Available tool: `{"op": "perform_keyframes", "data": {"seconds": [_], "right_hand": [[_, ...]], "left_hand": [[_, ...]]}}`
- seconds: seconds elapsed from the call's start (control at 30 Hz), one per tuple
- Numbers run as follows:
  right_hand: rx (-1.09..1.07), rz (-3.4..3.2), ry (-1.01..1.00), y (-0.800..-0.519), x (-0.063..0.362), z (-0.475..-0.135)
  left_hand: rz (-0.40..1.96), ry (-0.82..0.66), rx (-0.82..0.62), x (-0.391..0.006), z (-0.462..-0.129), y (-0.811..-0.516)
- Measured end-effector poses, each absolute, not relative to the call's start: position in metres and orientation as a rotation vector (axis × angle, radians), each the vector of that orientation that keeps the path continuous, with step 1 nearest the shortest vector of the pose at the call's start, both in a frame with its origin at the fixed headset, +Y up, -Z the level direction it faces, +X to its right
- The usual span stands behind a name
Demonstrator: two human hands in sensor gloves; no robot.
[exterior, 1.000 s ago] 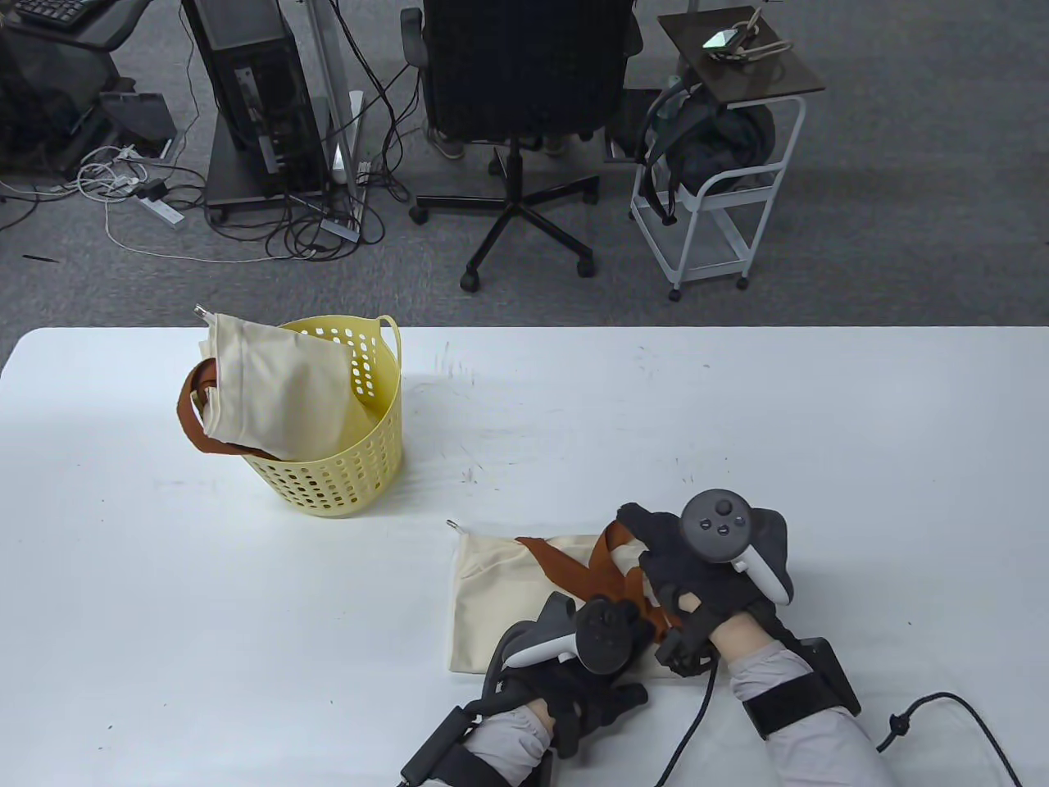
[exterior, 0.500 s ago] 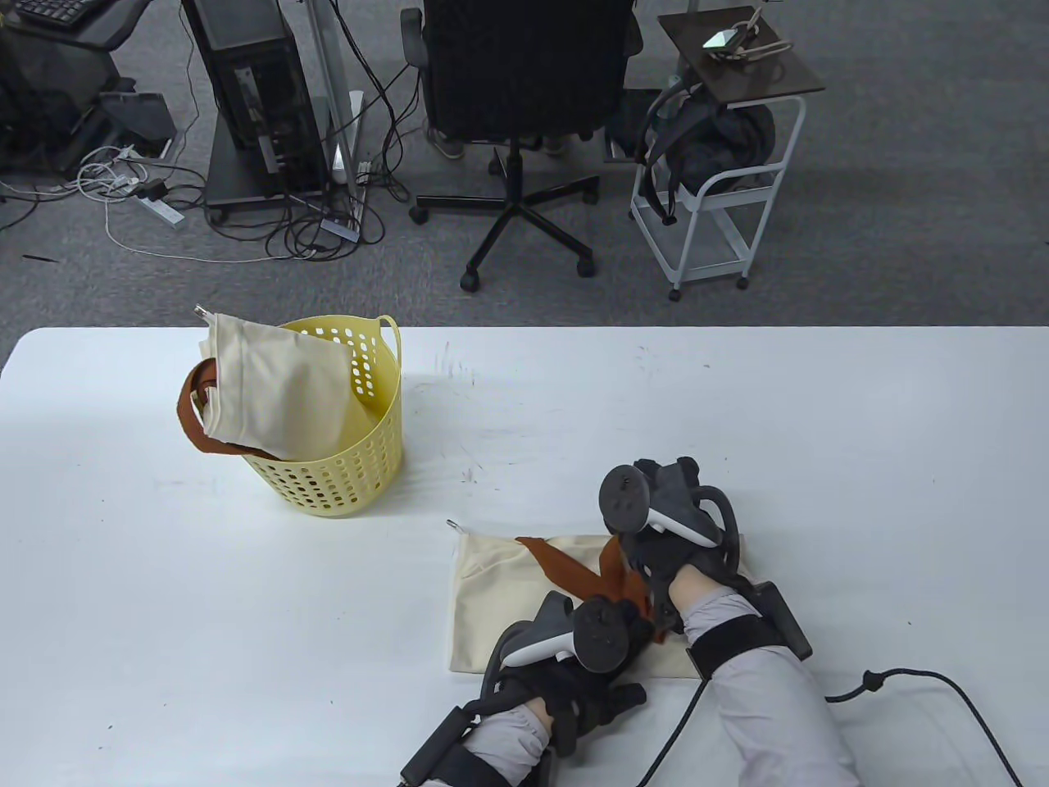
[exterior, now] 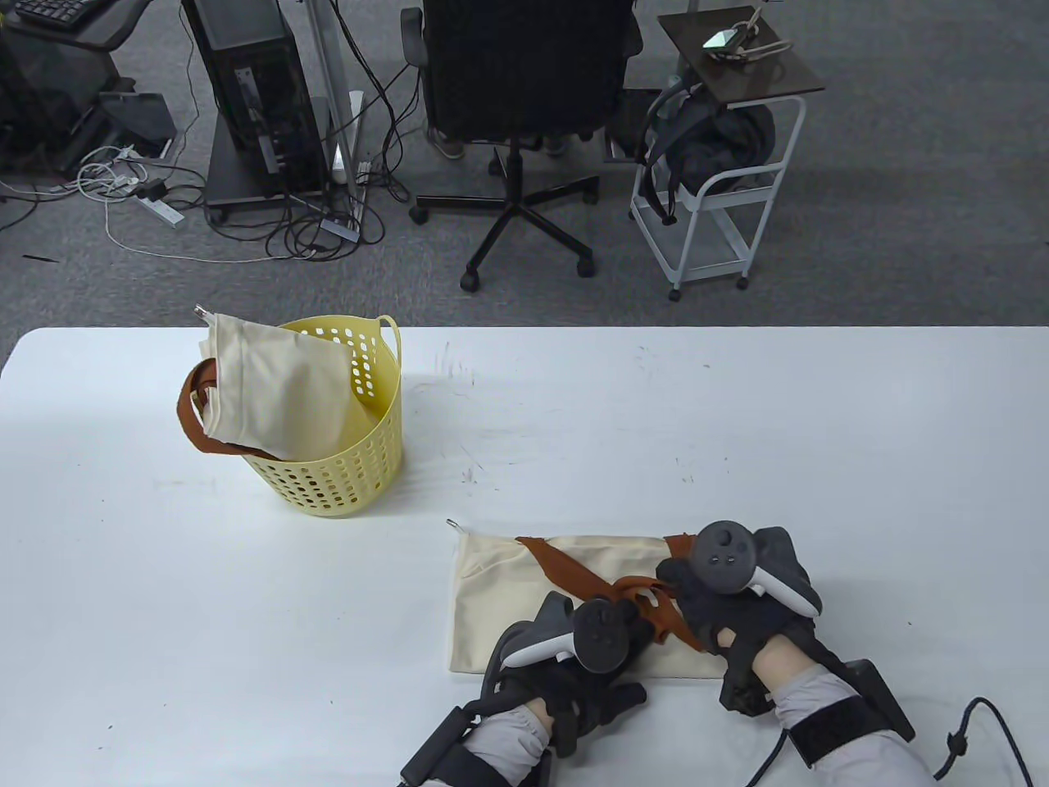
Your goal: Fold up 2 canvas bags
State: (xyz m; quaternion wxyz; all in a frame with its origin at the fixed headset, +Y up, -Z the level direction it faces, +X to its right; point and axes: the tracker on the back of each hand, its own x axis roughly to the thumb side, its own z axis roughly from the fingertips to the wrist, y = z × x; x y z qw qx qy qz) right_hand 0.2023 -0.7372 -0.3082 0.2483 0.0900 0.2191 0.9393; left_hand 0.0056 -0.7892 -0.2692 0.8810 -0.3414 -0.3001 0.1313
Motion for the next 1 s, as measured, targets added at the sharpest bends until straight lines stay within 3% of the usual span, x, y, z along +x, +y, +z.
{"op": "perform_keyframes", "data": {"seconds": [0.13,0.3,0.4,0.6,0.8,1.0], "right_hand": [[0.217,2.216,0.728,-0.757,0.220,-0.298],[0.263,2.278,0.843,-0.753,0.222,-0.298],[0.241,2.628,0.484,-0.751,0.209,-0.296],[0.007,2.739,0.069,-0.735,0.198,-0.303],[-0.108,2.778,-0.036,-0.743,0.181,-0.304],[0.135,2.960,0.029,-0.751,0.154,-0.295]], "left_hand": [[0.294,-0.621,-0.712,0.004,-0.271,-0.788],[0.317,-0.618,-0.716,0.003,-0.272,-0.787],[0.335,-0.617,-0.719,0.002,-0.273,-0.787],[0.345,-0.617,-0.723,0.001,-0.273,-0.787],[0.356,-0.625,-0.734,-0.001,-0.274,-0.788],[0.440,-0.620,-0.753,-0.006,-0.278,-0.788]]}}
